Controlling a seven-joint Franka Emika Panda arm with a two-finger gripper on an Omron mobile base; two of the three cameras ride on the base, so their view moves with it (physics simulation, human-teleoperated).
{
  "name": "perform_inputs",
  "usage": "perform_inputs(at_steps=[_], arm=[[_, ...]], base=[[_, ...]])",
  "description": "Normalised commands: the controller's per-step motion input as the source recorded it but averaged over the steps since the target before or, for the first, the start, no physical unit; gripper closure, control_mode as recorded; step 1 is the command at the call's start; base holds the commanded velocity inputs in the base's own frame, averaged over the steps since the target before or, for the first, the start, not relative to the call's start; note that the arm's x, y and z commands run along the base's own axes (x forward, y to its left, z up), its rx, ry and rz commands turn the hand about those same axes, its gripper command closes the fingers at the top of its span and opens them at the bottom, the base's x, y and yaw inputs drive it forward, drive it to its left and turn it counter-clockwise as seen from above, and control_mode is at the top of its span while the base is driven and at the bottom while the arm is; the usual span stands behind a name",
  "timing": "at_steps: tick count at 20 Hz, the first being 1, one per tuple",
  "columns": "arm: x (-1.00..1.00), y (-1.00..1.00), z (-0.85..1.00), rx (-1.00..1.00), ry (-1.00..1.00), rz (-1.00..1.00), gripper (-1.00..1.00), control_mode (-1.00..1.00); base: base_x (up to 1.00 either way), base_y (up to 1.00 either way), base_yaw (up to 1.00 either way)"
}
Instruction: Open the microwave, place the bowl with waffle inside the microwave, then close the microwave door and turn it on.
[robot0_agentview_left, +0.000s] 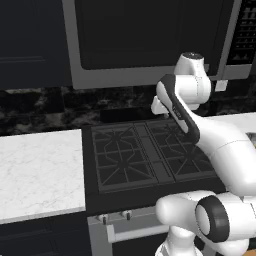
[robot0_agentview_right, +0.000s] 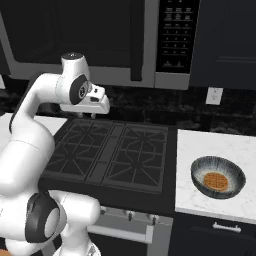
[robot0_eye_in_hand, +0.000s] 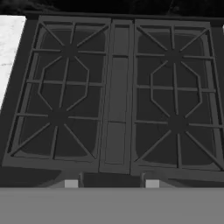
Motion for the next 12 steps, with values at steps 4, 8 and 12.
perform_inputs(at_steps=[4,8,12], arm=[[-0.23,-0.18,0.11,0.07,-0.26,0.0,-1.0,-1.0],[-0.2,-0.72,0.46,0.4,-0.79,-0.05,-1.0,-1.0],[0.03,-0.64,0.15,0.24,-0.41,-0.05,-1.0,-1.0]], base=[[0.0,0.0,0.0],[0.0,0.0,0.0],[0.0,0.0,0.0]])
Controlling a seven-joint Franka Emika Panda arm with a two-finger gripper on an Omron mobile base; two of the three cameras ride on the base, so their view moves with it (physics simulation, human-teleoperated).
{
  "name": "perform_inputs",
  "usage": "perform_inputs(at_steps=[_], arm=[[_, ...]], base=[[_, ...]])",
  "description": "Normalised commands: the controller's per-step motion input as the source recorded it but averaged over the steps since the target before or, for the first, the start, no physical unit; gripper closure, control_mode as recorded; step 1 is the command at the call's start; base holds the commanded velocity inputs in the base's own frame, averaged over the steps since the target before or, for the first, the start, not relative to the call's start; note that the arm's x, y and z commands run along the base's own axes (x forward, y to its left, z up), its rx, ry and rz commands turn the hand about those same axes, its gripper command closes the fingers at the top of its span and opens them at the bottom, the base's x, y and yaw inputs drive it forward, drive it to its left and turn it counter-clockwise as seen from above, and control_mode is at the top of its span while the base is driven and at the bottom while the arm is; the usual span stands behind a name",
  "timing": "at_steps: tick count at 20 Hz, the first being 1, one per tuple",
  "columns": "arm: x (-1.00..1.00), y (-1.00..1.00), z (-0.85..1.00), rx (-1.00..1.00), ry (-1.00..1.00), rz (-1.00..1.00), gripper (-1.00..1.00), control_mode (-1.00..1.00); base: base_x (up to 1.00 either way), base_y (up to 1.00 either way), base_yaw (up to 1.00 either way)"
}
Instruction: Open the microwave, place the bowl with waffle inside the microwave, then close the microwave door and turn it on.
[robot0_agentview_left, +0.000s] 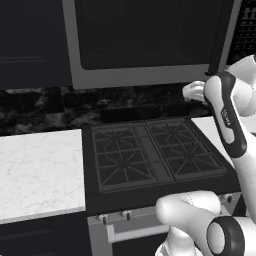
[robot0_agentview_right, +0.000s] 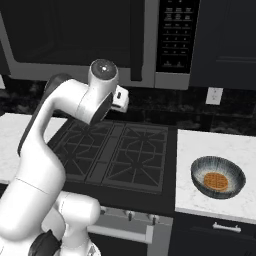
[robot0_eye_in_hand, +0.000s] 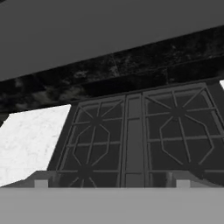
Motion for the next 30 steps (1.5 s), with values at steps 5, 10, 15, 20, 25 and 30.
perform_inputs(at_steps=[5,10,15,20,25,30], arm=[[0.29,-0.51,0.01,0.0,-0.02,-0.01,-1.0,-1.0],[0.0,-0.63,0.42,0.0,-0.26,-0.01,-1.0,-1.0],[0.01,-0.5,0.73,0.0,-0.21,-0.04,-1.0,-1.0],[0.16,-0.18,0.79,0.0,-0.05,-0.11,-1.0,-1.0],[0.23,-0.01,0.5,0.0,0.02,-0.1,-1.0,-1.0],[0.22,0.0,0.11,0.0,0.0,-0.07,-1.0,-1.0]], base=[[0.0,0.0,0.0],[0.0,0.0,0.0],[0.0,0.0,0.0],[0.0,0.0,0.0],[0.0,0.0,0.0],[0.0,0.0,0.0]])
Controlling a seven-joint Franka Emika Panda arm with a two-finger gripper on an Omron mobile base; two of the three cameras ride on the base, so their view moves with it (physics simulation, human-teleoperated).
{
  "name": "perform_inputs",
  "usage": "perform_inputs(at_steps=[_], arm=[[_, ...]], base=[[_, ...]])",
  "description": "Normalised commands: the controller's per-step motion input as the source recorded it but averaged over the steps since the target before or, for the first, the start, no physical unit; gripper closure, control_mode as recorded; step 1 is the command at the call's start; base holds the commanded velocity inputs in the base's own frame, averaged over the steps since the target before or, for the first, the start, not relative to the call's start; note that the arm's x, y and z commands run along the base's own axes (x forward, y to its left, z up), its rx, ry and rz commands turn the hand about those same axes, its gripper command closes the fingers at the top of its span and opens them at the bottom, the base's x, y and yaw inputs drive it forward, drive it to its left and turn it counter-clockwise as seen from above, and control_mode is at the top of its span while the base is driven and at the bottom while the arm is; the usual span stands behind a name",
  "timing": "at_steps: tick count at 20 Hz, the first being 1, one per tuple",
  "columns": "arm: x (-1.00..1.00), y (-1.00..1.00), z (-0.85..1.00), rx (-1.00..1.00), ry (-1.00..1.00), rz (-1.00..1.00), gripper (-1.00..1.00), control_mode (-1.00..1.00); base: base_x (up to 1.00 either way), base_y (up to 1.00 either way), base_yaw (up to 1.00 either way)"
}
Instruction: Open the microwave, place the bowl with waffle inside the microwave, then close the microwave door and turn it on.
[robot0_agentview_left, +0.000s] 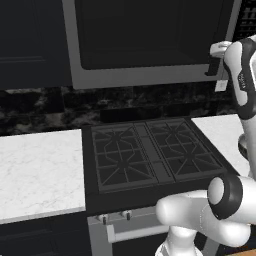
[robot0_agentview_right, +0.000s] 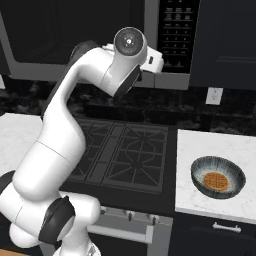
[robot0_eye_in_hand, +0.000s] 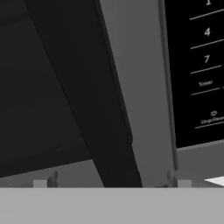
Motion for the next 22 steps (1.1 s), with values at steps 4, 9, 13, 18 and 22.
perform_inputs(at_steps=[4,9,13,18,22], arm=[[0.31,0.0,-0.01,0.0,0.0,-0.04,-1.0,-1.0],[0.33,0.0,-0.1,0.0,-0.03,-0.01,-1.0,-1.0],[0.39,0.0,-0.1,0.02,-0.01,0.0,-1.0,-1.0],[0.42,0.0,-0.09,0.04,0.0,0.0,-1.0,-1.0],[0.36,0.0,-0.05,0.0,0.03,0.0,1.0,-1.0]], base=[[0.0,0.0,0.0],[0.0,0.0,0.0],[0.0,0.0,0.0],[0.0,0.0,0.0],[0.0,0.0,0.0]])
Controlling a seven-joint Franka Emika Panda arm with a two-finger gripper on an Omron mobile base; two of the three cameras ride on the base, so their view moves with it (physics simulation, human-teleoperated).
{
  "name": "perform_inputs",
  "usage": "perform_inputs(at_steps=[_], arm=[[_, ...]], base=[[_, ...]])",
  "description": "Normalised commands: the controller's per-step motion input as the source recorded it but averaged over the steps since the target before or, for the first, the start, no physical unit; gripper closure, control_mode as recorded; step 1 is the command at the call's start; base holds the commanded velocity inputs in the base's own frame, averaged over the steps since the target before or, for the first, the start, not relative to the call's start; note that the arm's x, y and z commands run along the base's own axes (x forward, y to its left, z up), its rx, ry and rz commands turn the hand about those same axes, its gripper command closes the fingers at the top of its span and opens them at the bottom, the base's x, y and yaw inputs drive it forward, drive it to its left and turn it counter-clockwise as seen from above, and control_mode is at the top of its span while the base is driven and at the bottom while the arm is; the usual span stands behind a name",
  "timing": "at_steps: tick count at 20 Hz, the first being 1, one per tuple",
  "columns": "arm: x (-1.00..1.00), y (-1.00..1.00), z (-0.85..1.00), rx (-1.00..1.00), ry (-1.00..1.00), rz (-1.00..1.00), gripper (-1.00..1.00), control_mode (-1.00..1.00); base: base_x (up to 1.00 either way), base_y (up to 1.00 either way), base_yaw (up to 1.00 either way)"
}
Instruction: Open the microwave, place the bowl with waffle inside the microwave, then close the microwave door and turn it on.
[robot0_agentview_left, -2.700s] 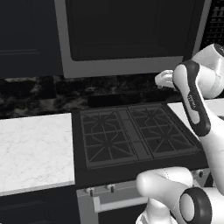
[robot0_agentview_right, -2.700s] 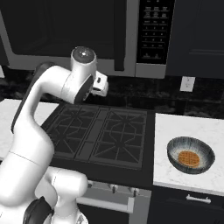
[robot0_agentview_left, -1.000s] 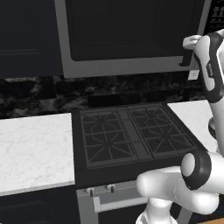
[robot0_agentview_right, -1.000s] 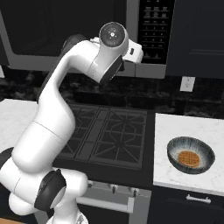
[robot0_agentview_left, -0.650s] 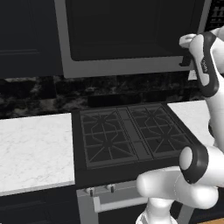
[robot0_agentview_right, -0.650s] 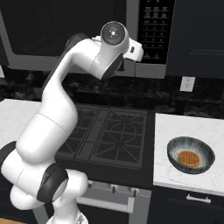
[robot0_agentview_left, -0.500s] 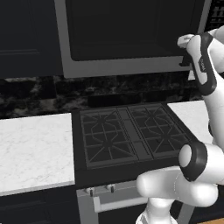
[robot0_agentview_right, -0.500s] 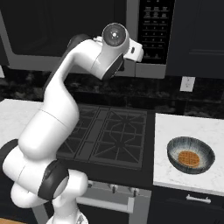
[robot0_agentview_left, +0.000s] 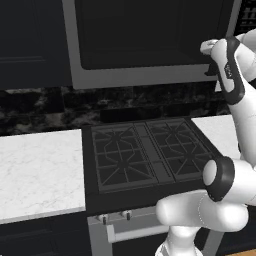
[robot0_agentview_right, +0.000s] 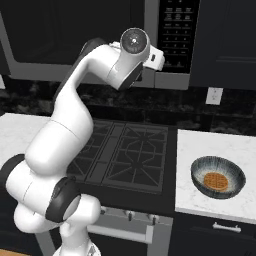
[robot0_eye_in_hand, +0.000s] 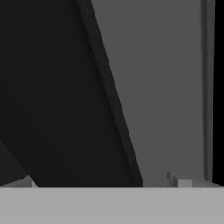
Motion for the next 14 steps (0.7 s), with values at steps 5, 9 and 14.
perform_inputs(at_steps=[5,9,14], arm=[[-0.03,0.0,0.0,0.0,0.0,0.0,1.0,-1.0],[-0.7,0.03,0.0,0.0,-0.02,-0.09,1.0,-1.0],[-1.0,0.0,0.0,-0.01,0.0,-0.36,1.0,-1.0]], base=[[0.0,0.0,0.0],[0.0,0.0,0.0],[0.0,0.0,0.0]])
